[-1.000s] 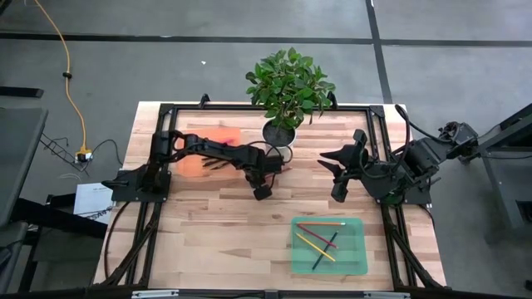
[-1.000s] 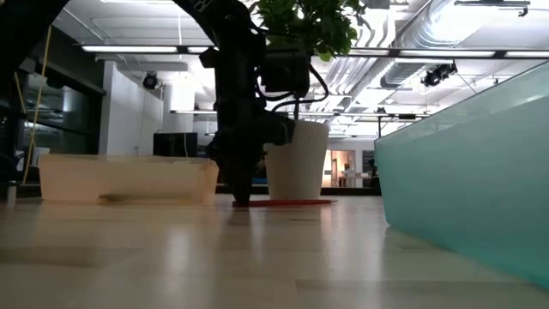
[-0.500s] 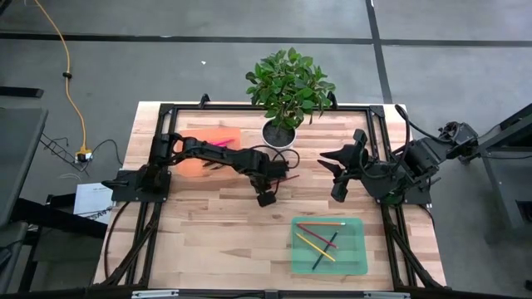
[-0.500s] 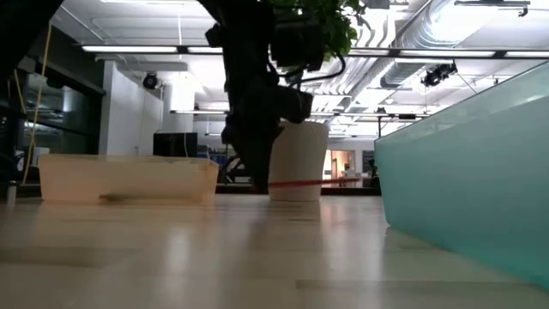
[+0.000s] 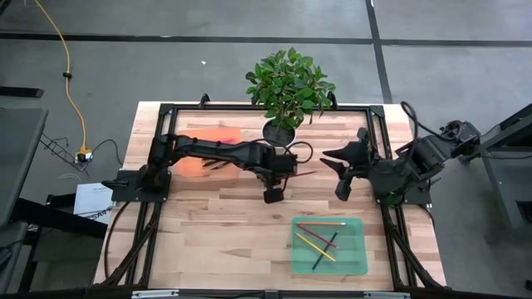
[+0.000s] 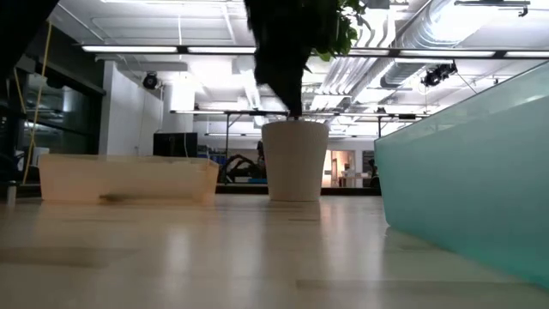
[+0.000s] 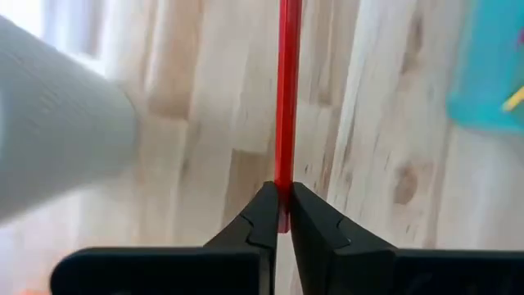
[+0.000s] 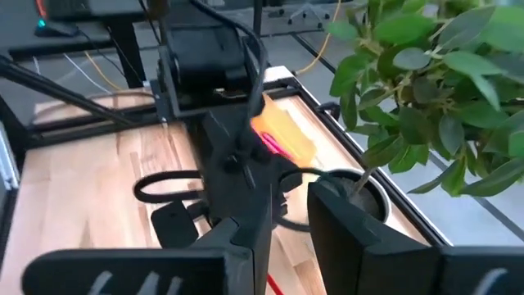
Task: Sort pens & pencils
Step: Put the red colored pencil into the green bin
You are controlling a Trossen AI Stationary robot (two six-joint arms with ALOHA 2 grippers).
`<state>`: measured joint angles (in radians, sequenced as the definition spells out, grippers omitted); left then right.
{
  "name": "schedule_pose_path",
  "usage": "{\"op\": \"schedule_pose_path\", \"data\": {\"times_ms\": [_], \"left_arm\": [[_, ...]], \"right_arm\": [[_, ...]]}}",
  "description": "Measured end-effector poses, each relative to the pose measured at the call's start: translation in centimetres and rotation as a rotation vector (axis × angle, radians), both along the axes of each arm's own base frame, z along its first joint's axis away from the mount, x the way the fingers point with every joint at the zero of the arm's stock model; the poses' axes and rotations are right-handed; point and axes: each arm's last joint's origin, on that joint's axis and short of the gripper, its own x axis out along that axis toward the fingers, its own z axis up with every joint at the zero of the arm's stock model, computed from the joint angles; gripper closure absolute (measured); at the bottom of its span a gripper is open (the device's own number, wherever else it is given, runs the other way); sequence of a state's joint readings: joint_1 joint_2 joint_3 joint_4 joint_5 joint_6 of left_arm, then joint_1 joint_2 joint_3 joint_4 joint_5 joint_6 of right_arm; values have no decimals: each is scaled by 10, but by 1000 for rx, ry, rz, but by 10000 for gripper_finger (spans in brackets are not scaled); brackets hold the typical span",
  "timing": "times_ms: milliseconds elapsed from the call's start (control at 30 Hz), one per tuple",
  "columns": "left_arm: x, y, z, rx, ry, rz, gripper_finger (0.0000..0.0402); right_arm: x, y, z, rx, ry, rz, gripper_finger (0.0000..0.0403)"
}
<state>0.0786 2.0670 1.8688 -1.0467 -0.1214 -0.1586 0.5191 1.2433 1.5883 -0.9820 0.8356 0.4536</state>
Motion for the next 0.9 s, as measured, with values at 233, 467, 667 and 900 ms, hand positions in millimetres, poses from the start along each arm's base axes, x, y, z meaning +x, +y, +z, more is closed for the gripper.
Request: {"op": "schedule_pose_path", "data": {"times_ms": [233,467,667,900], "left_arm": [[2,-11,58,94,-96,-64,390],[-3,-23,115,173,-234,-100,388],[-14,-23,145,240,-335,-84,388],[-25,-21,160,294,-359,-49,387]], "right_arm": [[-25,-6,15,11,-87,2,329],[-50,-13,26,22,-154,14,329],[-58,-13,32,3,-183,48,329],[-59,-8,42,-34,-238,106,329]]}}
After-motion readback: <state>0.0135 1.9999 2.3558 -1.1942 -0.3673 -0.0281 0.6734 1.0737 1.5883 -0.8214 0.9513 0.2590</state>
